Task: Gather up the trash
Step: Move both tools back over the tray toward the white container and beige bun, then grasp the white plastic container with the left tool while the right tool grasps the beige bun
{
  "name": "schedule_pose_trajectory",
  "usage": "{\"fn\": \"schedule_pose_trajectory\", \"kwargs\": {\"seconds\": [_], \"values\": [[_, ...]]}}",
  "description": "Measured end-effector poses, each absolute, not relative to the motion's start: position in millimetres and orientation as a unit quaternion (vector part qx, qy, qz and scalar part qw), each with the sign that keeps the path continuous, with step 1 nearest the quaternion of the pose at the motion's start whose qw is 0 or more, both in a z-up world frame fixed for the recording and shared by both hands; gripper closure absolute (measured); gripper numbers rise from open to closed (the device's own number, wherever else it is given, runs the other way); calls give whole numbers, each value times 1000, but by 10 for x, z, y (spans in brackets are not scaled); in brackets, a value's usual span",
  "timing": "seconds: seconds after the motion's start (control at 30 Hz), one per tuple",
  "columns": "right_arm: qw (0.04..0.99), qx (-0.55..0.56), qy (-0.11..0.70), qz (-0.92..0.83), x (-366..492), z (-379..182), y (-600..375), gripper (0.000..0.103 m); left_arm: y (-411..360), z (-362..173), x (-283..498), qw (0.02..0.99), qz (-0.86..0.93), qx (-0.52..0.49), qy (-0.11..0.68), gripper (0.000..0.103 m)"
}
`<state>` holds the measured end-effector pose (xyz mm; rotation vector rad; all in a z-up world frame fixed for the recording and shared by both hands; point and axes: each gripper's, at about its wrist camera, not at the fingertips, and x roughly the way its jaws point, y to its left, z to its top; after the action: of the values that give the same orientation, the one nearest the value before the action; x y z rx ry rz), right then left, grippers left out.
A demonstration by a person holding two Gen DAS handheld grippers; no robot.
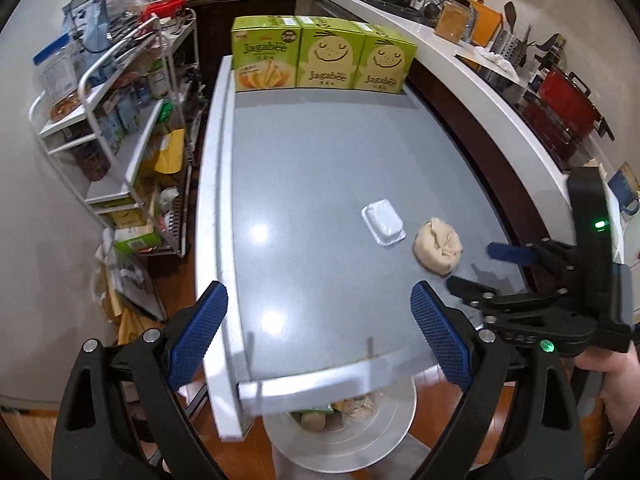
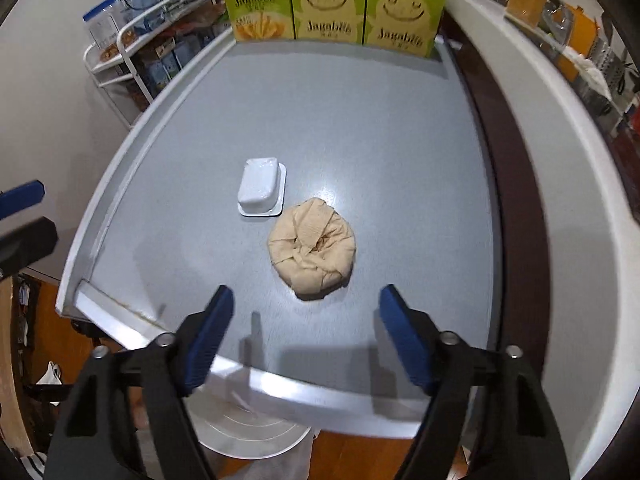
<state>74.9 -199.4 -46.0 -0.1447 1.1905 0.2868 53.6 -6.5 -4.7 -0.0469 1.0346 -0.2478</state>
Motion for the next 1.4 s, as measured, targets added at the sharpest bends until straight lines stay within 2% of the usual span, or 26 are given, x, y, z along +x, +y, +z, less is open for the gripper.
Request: {"fn": "schedule_pose_trajectory", "kwargs": {"seconds": [0.1, 0.23, 0.4, 0.5, 0.77, 0.87, 0.93, 1.0, 1.33, 1.4], "values": [[809, -68, 568, 133, 850, -545, -1983, 40, -135, -122, 683, 855, -148, -12, 497, 9], [806, -74, 574, 125, 955, -599, -1989, 40, -345, -302, 911, 830, -199, 74, 516, 9], [803, -65, 579, 124, 1063, -648, -2020, 41, -542, -459, 1119, 810, -254, 128, 514, 9], [801, -58, 587, 106, 1109, -686, -2067, 51, -638, -540, 1228, 801, -268, 140, 517, 9], [802, -23, 593, 69, 1079, -661, -2233, 49, -936, -721, 1450, 779, -317, 169, 513, 10], [804, -21, 591, 60, 1039, -638, -2261, 44, -961, -751, 1514, 773, -341, 168, 508, 23], [804, -10, 592, 56, 1023, -630, -2279, 43, -993, -781, 1531, 764, -354, 169, 512, 36], [803, -2, 594, 52, 1012, -624, -2314, 43, -1022, -791, 1524, 761, -363, 178, 507, 55], [798, -6, 600, 51, 1016, -668, -2307, 43, -752, -763, 1231, 777, -322, 164, 515, 56], [799, -11, 598, 56, 1050, -661, -2259, 37, -609, -750, 1146, 782, -298, 152, 526, 56]]}}
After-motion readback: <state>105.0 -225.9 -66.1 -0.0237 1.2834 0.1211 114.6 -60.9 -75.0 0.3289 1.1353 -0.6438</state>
